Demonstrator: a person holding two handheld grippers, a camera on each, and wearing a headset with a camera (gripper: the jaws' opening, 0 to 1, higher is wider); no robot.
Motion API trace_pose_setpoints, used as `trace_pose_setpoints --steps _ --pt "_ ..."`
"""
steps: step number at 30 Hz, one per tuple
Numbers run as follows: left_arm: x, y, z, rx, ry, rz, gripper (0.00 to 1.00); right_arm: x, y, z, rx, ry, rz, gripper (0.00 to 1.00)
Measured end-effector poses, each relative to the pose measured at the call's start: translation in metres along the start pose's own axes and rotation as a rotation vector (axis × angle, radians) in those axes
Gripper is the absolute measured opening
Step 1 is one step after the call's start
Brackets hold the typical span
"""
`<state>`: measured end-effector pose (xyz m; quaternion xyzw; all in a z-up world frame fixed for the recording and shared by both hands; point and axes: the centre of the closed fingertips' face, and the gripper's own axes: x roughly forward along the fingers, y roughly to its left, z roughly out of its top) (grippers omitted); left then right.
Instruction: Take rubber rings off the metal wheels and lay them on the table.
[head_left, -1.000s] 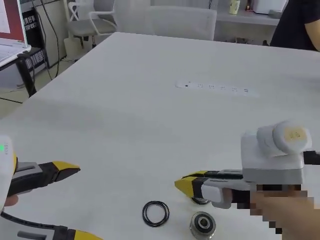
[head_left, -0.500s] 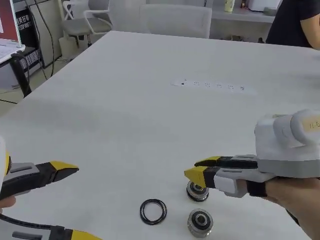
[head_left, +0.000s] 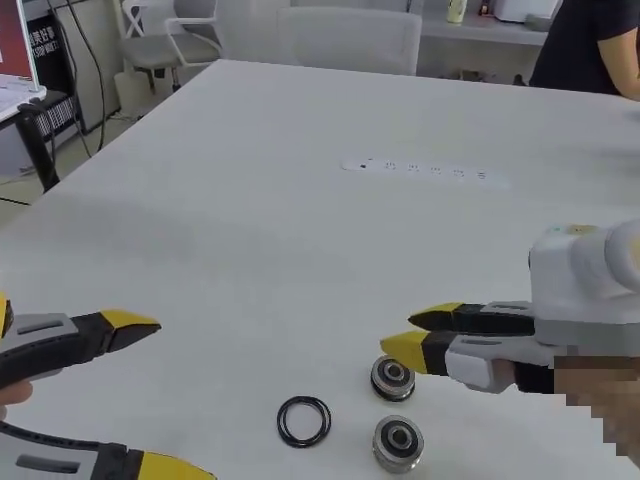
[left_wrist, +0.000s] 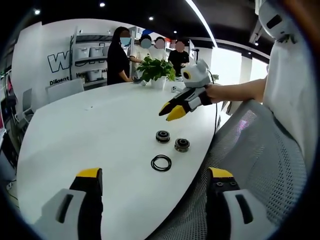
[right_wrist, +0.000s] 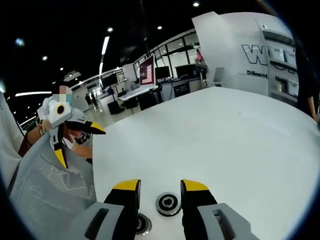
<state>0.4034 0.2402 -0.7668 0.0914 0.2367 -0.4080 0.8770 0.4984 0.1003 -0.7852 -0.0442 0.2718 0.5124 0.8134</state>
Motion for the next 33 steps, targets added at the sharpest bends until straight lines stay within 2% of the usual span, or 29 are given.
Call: trace_pose_setpoints --steps 3,9,15,19,23,28,33 --pt "-0.001 0.001 0.003 0.006 -0.005 0.0 0.84 -0.003 -0.004 0.0 -0.001 -0.005 -0.004 0.32" --pt "-0.002 0.002 0.018 0.025 -0.034 -0.009 0.85 -0.007 -0.011 -0.006 -0.019 0.01 -0.026 0.35" --pt "0.0 0.005 0.027 0.049 -0.037 -0.007 0.85 -0.007 -0.016 -0.013 -0.032 0.033 -0.038 0.36" --pt "0.002 0.006 0.039 0.078 -0.043 -0.013 0.85 -0.007 -0.018 -0.018 -0.034 0.045 -0.04 0.37" --pt "0.006 0.007 0.058 0.119 -0.064 -0.026 0.85 -0.007 -0.02 -0.024 -0.032 0.063 -0.042 0.37" --pt "0.014 0.0 0.081 0.18 -0.091 -0.076 0.85 -0.009 -0.026 -0.032 -0.019 0.08 -0.051 0.37" --pt "0.02 0.0 0.093 0.224 -0.084 -0.098 0.84 -0.009 -0.031 -0.038 0.002 0.088 -0.058 0.37"
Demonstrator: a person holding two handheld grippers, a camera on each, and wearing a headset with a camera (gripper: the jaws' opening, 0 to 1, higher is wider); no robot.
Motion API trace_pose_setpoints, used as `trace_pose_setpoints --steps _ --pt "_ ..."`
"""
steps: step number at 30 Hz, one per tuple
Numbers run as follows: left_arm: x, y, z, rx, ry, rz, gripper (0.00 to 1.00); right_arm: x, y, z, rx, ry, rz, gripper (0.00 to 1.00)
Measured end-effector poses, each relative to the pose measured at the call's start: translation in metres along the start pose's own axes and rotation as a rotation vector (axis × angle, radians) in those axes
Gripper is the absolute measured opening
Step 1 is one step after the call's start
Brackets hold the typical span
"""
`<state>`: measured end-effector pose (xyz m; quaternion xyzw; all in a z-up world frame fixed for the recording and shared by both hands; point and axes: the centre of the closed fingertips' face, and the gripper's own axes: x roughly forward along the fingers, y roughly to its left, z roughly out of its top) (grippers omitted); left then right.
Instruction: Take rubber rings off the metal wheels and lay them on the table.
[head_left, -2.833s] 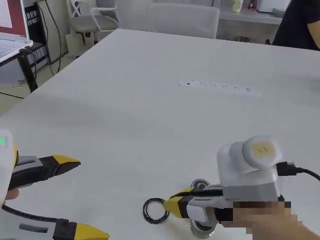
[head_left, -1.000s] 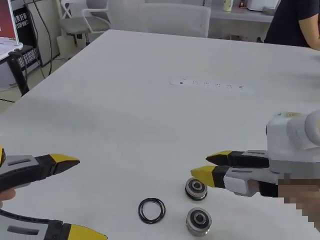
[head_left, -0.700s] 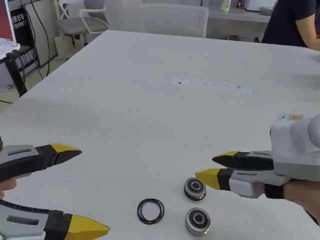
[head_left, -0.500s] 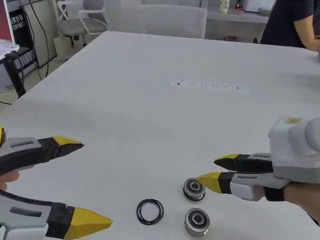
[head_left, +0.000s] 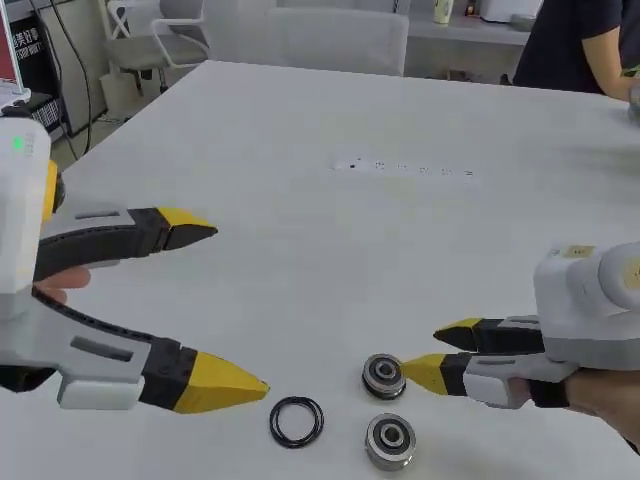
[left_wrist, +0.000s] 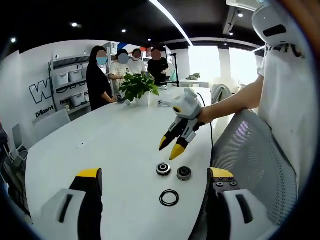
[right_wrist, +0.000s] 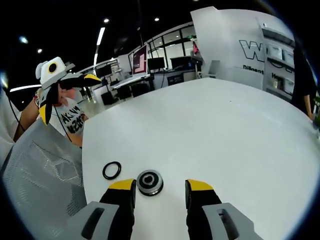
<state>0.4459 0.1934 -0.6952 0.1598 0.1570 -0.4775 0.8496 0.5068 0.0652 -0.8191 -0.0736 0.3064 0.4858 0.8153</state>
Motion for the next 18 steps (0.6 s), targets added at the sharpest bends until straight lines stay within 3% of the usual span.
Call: trace_pose_setpoints --steps 12,18 --pt "0.027 0.007 0.028 0.105 -0.002 -0.064 0.82 0.003 0.001 -0.015 0.01 0.047 0.014 0.39" --pt "0.048 0.009 0.036 0.142 0.001 -0.098 0.74 0.003 0.001 -0.019 0.011 0.059 0.016 0.39"
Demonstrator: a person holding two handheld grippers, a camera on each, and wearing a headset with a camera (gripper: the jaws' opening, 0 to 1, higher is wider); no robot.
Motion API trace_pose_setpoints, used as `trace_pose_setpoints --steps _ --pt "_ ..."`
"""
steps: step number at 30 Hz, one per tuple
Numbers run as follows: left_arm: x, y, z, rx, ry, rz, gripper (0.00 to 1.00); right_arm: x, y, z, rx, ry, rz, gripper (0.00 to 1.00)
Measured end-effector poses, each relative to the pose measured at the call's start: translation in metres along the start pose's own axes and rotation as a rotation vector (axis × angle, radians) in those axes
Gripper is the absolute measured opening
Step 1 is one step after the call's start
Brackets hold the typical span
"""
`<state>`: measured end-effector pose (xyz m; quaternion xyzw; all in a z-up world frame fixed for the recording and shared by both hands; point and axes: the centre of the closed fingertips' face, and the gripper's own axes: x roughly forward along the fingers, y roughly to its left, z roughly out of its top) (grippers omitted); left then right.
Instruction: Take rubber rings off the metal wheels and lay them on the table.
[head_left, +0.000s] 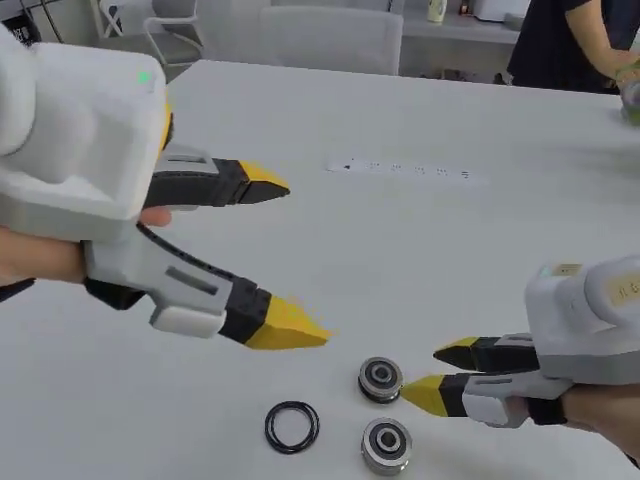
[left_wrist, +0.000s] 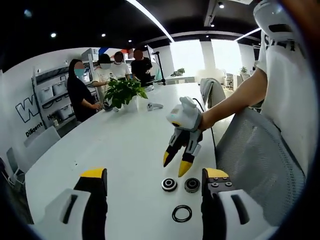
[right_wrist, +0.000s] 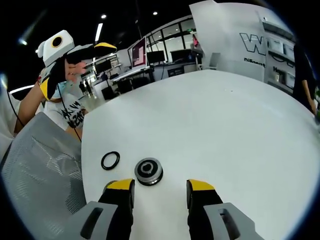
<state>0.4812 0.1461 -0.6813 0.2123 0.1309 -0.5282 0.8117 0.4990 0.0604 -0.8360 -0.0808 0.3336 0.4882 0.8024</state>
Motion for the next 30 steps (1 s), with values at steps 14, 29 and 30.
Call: trace_pose_setpoints --steps 14,29,30 --pt "0.042 0.007 0.006 0.009 -0.045 -0.035 0.68 0.001 0.003 -0.002 -0.015 0.007 0.007 0.4" --pt "0.079 0.002 -0.01 -0.002 -0.112 -0.014 0.42 0.008 0.01 -0.005 -0.037 0.027 0.031 0.38" --pt "0.081 0.001 -0.014 -0.003 -0.108 -0.01 0.4 0.009 0.01 -0.005 -0.039 0.028 0.033 0.38"
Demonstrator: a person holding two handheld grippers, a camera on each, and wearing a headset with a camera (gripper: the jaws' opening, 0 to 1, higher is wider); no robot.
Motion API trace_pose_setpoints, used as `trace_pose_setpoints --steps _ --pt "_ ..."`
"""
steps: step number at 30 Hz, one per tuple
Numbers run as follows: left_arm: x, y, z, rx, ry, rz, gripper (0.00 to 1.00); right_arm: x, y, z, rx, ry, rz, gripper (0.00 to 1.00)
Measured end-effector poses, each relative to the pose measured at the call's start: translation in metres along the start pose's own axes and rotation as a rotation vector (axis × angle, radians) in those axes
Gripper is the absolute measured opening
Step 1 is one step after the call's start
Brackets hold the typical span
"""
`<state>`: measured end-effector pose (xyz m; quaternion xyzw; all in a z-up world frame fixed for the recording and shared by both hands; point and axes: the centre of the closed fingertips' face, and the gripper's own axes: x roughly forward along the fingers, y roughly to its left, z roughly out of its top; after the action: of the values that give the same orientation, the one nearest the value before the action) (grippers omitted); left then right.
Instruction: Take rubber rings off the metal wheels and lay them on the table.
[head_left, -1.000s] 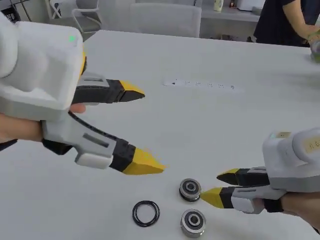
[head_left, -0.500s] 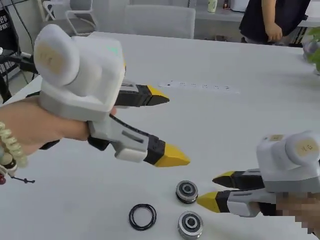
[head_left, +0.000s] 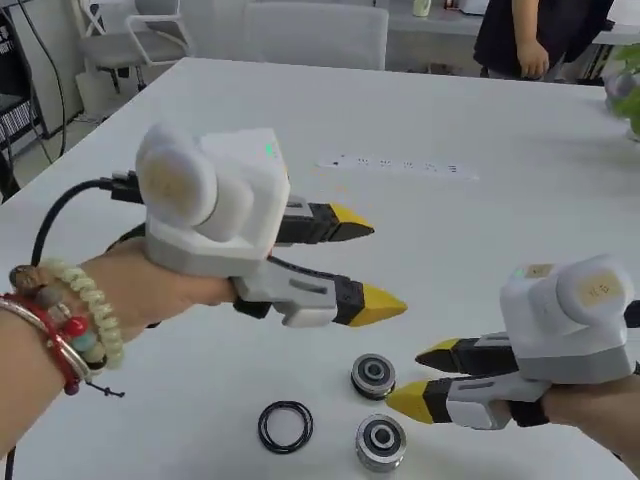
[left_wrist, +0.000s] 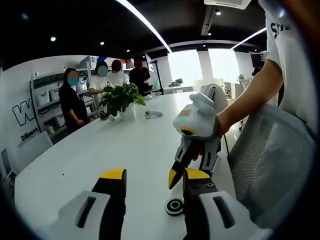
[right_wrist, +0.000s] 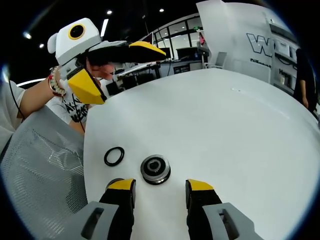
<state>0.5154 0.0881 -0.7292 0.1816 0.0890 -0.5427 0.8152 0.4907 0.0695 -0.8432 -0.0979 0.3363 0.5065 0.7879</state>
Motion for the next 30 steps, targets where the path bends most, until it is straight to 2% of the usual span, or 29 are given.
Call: trace_pose_setpoints --steps 3,5,9,11,15,19,22,26,30 --pt "0.007 -0.004 -0.02 -0.012 0.038 0.005 0.34 0.002 0.001 0.0 0.003 -0.001 0.005 0.37" --pt "0.012 -0.009 -0.034 -0.032 0.071 -0.013 0.33 0.003 0.003 -0.001 0.01 -0.001 0.014 0.37" --pt "0.02 -0.017 -0.049 -0.031 0.099 -0.036 0.27 0.004 0.002 -0.001 0.026 -0.01 0.018 0.35" --pt "0.023 -0.021 -0.054 -0.072 0.104 -0.051 0.23 0.005 0.003 0.0 0.027 -0.016 0.024 0.34" --pt "0.027 -0.026 -0.072 -0.065 0.159 -0.066 0.23 0.008 0.004 -0.002 0.023 -0.009 0.029 0.33" --pt "0.031 -0.032 -0.079 -0.087 0.177 -0.075 0.21 0.009 0.006 -0.004 0.016 0.002 0.033 0.32" --pt "0.034 -0.04 -0.084 -0.065 0.202 -0.093 0.18 0.01 0.007 -0.004 0.009 0.006 0.037 0.31" --pt "0.036 -0.04 -0.089 -0.069 0.217 -0.091 0.16 0.011 0.008 -0.003 0.003 0.004 0.04 0.3" --pt "0.035 -0.035 -0.093 -0.099 0.228 -0.07 0.14 0.012 0.008 -0.003 0.0 0.004 0.041 0.29"
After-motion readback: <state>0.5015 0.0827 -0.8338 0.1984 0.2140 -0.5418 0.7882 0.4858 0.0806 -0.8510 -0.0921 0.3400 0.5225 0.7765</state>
